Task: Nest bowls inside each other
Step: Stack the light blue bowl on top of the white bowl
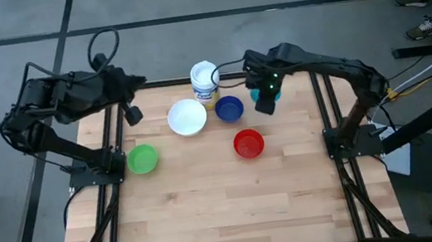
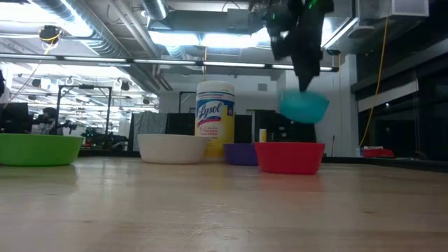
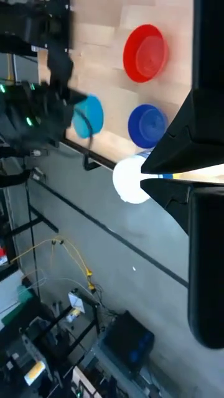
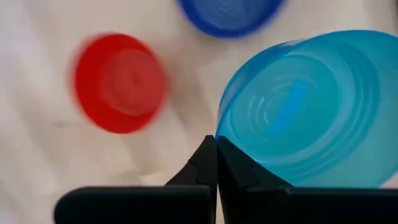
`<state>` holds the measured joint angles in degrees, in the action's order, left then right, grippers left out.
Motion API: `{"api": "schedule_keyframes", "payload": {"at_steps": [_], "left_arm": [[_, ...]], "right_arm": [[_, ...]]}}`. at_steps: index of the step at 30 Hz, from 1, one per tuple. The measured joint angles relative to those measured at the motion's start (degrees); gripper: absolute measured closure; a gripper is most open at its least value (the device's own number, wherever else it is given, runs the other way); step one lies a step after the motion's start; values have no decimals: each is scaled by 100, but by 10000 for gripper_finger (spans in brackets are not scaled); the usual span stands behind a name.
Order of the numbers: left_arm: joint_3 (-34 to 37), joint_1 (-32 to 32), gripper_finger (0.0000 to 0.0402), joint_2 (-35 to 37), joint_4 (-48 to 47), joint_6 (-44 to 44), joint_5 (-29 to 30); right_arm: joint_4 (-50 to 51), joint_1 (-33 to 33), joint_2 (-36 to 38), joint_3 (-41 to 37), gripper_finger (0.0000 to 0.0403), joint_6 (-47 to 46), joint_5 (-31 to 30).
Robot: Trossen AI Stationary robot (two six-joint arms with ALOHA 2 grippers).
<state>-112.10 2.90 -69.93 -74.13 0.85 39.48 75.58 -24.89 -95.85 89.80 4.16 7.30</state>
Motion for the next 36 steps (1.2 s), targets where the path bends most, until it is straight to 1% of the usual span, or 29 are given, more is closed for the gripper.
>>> {"api": "schedule_keyframes", "payload": {"at_steps": [3,5,9,13,18,22,23,26,30,36], "left_arm": [[5,0,382,98,-10,6,56],[7,0,382,144,-38,28,119],[7,0,382,210,-138,172,158],[7,0,382,223,-352,371,158],[7,0,382,189,-1044,769,160],[12,0,382,181,-1495,1119,144],[12,15,382,183,-1541,1193,118],[12,156,382,181,-1572,1270,103],[12,370,382,181,-1572,1352,146],[12,626,382,181,-1581,1566,212]], "right_arm": [[-133,469,226,0,403,-414,208],[-391,839,320,0,403,-739,341],[-1317,1544,352,0,403,-1479,787],[-2235,2093,183,10,403,-2122,945],[-3230,2329,-152,9,403,-2735,1081],[-4439,2304,-436,31,403,-3235,1122],[-4584,2266,-533,99,403,-3317,1141],[-4625,2117,-956,515,403,-3348,1025],[-4370,1920,-1633,1357,403,-3107,965],[-3264,1667,-2699,2828,403,-2608,841]]}}
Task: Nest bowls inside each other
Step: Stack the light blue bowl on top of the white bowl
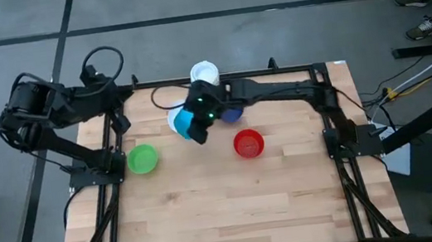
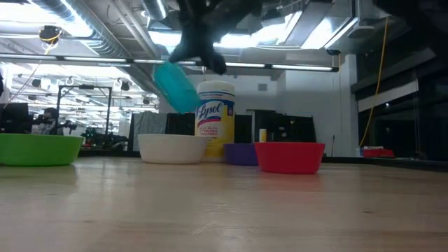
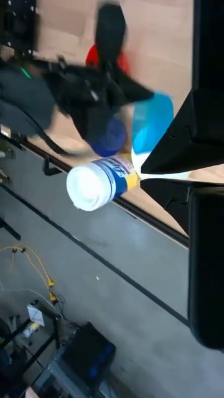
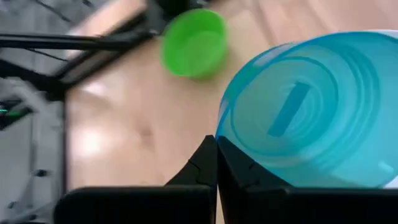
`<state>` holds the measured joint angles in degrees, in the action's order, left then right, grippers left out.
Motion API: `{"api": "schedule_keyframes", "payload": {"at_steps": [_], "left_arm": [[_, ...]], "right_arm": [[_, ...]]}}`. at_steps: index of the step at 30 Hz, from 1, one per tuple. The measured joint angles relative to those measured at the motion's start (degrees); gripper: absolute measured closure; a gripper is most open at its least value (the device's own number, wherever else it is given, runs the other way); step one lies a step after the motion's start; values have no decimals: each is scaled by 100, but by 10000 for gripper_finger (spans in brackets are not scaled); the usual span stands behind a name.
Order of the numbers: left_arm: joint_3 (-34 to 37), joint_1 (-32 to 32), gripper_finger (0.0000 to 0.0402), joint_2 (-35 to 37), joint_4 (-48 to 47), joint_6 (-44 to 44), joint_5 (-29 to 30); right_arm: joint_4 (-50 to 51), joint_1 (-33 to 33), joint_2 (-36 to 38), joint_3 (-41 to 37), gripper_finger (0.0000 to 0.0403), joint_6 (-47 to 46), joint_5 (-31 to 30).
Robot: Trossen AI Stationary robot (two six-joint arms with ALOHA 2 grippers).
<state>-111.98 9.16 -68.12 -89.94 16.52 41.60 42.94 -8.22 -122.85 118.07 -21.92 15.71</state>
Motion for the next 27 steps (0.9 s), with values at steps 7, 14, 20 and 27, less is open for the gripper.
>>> {"api": "schedule_keyframes", "payload": {"at_steps": [7,14,20,27], "left_arm": [[0,262,382,-1,-8,99,228],[0,285,382,0,-8,85,305],[-2,285,382,0,-8,30,379],[-2,285,382,0,-8,62,381]], "right_arm": [[601,-313,-601,780,403,336,-114],[556,-598,-625,792,403,440,-80],[351,-693,-712,801,403,458,262],[286,-615,-972,792,403,460,404]]}}
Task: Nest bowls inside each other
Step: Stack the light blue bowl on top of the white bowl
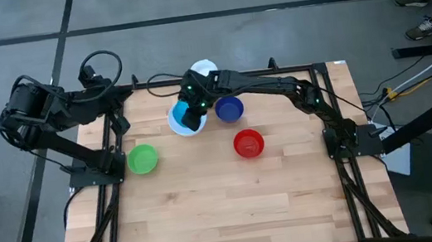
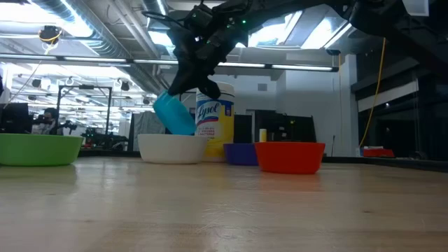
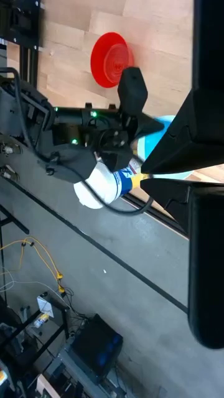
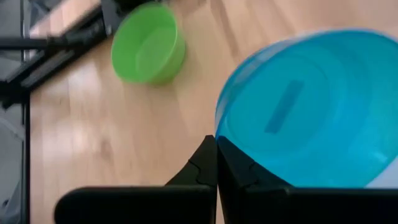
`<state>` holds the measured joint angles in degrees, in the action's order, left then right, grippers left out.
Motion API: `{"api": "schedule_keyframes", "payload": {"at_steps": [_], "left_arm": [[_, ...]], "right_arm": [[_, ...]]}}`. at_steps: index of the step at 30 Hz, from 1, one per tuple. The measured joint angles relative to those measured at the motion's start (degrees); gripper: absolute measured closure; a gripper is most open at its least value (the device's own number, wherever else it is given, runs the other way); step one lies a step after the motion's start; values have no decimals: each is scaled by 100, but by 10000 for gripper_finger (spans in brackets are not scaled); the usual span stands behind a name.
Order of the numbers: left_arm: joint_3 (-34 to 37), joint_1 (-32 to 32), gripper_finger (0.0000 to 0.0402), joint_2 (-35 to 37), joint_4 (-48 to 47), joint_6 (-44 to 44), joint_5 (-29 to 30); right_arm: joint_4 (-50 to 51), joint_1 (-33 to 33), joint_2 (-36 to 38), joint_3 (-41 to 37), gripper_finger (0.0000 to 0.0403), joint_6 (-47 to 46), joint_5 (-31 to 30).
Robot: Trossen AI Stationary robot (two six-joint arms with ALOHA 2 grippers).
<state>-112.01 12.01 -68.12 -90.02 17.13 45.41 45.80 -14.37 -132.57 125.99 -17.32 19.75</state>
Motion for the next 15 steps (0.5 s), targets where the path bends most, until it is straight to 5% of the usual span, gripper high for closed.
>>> {"api": "schedule_keyframes", "payload": {"at_steps": [15], "left_arm": [[0,0,382,0,0,34,-2]], "right_arm": [[-106,59,-81,2,398,443,193]]}}
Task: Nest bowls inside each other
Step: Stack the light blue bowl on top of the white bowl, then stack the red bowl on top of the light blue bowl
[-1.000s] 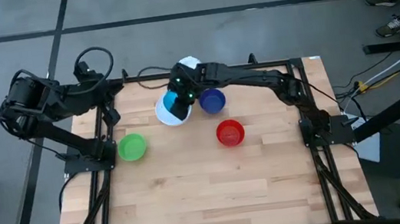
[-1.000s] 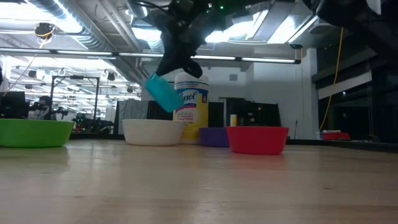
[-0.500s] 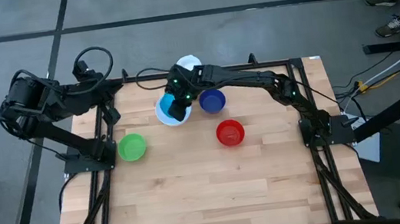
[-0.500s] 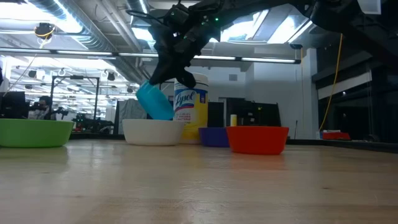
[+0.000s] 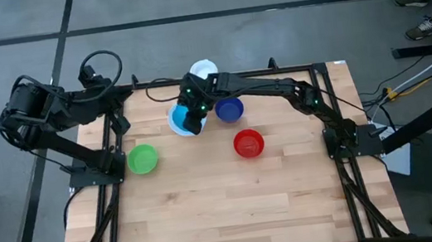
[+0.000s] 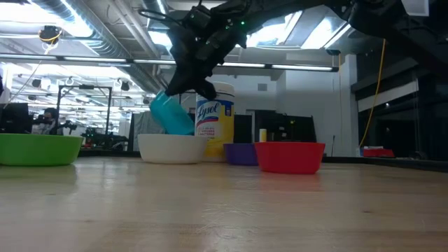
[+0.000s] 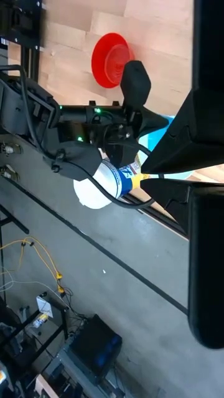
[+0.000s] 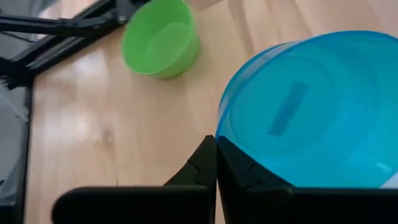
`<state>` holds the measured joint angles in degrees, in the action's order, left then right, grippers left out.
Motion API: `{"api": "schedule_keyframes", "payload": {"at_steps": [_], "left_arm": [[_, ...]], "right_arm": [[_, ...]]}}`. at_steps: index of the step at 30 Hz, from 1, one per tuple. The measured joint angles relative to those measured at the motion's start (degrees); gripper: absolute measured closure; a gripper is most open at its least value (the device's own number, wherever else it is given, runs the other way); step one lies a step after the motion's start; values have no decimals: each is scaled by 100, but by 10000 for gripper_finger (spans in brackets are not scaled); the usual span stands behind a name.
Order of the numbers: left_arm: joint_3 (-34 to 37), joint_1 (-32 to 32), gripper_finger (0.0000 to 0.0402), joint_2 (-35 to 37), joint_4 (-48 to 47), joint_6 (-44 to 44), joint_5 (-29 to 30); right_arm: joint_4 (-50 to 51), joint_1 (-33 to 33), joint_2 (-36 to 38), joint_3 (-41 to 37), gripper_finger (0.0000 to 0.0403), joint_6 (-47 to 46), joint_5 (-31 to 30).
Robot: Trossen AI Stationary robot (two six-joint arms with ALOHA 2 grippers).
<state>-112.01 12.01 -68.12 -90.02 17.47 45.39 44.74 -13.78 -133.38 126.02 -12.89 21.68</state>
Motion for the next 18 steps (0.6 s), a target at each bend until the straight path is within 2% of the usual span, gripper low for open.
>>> {"api": "schedule_keyframes", "payload": {"at_steps": [6,11,15,18], "left_arm": [[0,0,382,0,0,24,-46],[0,0,382,0,0,32,-64],[0,0,382,0,0,31,-79],[0,0,382,0,0,-1,-96]], "right_arm": [[-259,0,0,0,349,55,216],[-229,2,0,0,309,40,-77],[-190,5,0,0,296,27,-257],[-136,56,0,0,295,-49,-34]]}}
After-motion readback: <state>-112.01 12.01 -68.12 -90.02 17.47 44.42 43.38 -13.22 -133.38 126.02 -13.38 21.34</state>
